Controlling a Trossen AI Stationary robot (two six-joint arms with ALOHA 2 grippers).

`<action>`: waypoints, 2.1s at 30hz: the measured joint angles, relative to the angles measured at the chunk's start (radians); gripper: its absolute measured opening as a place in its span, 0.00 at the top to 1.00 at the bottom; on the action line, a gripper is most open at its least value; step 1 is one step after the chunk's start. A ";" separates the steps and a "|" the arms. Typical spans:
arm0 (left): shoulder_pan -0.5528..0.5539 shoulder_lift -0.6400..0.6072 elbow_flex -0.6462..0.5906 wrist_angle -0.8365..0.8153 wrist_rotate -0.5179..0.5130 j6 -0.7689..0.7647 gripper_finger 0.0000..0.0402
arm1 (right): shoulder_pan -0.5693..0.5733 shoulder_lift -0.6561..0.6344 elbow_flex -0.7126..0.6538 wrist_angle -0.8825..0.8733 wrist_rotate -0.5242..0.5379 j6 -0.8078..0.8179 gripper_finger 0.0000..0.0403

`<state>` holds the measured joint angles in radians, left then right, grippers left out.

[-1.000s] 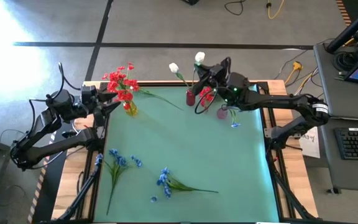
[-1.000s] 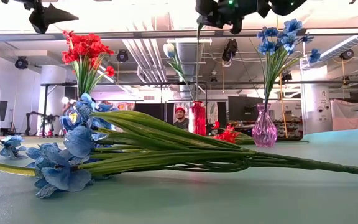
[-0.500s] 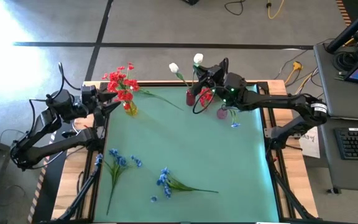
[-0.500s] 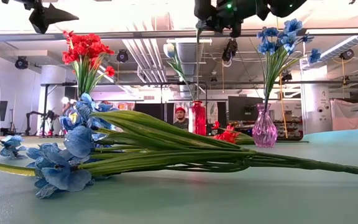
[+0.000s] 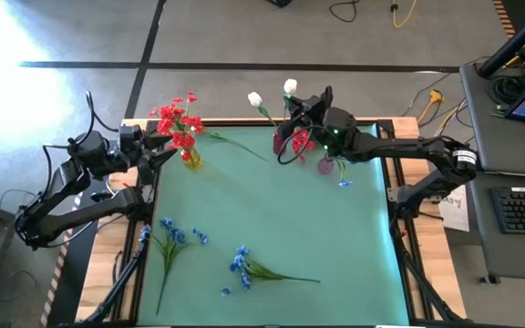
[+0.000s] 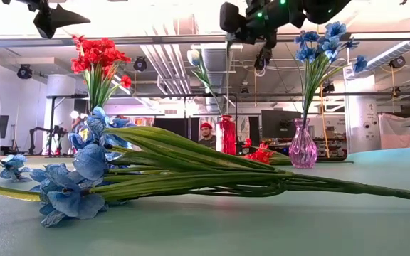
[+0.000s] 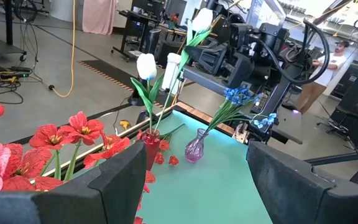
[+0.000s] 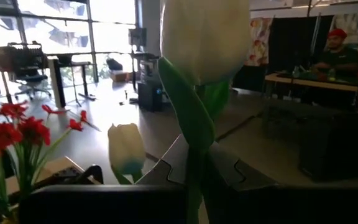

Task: Sort flowers into vase by color
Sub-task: Put the bottom white flower into the red vase, then put the right blue flower into the violet vase

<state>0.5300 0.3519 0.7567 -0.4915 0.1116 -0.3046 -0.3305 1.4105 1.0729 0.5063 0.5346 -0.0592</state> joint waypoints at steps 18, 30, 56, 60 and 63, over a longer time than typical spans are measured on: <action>0.000 0.000 0.000 0.000 -0.007 0.003 0.34 | -0.008 0.000 0.000 -0.111 0.015 0.027 0.70; 0.000 0.001 0.000 0.000 -0.025 0.008 0.34 | -0.008 0.000 0.096 -0.308 0.016 0.087 0.46; 0.000 0.070 -0.030 0.054 -0.024 0.027 0.34 | 0.065 -0.001 0.388 -0.573 0.002 -0.113 0.27; 0.000 0.101 -0.031 0.078 -0.024 0.038 0.34 | 0.113 -0.002 0.428 -0.659 -0.115 -0.178 0.27; 0.000 0.112 -0.031 0.094 -0.023 0.045 0.34 | 0.150 -0.002 0.454 -0.743 -0.228 -0.183 0.27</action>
<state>0.5300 0.4642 0.7258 -0.3977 0.0883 -0.2591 -0.1807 1.4090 1.5265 -0.2369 0.3065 -0.2419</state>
